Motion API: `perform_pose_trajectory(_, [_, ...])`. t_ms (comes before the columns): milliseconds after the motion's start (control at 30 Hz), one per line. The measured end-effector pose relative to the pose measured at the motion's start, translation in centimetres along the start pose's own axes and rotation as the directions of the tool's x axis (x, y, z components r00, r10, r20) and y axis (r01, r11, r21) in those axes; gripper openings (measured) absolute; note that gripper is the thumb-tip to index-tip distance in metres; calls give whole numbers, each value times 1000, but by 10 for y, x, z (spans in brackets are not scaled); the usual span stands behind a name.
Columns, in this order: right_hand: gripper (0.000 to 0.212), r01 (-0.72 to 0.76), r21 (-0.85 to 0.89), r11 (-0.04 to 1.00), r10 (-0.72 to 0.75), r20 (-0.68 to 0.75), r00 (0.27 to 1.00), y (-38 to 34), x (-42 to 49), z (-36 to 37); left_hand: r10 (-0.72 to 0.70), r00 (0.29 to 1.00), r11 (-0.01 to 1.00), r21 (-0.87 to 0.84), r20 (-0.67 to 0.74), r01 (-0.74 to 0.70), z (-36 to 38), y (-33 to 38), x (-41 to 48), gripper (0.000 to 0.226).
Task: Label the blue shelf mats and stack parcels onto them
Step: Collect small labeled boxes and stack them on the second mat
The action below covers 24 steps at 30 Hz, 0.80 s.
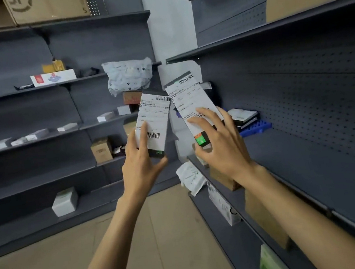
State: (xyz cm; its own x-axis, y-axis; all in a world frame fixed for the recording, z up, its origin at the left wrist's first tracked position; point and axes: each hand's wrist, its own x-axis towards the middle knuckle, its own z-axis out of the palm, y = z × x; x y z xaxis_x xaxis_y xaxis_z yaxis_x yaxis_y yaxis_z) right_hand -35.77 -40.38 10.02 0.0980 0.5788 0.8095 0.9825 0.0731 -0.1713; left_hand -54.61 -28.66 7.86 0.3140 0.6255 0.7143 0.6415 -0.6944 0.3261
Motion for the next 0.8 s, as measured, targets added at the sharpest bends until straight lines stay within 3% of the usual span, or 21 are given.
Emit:
perform_pose_trajectory(233, [59,-75,-20,997,76,40,996,118,89,89,32,992,998,-53,125,-25,133,-19,115,103])
perform_pose_trajectory(500, [58,-220,-107,970,231,112,966,219,128,193,75,965,988,-149,251,-38,269,-74,206,101])
perform_pose_trajectory(633, [57,-295,-218,930,325,115,939,270,143,238,224,913,961,-232,340,-149,343,-85,263,99])
perform_pose_trajectory(800, [60,-430,-299,852,470,77,879,330,151,267,436,797,885,-360,418,-295,433,-76,325,94])
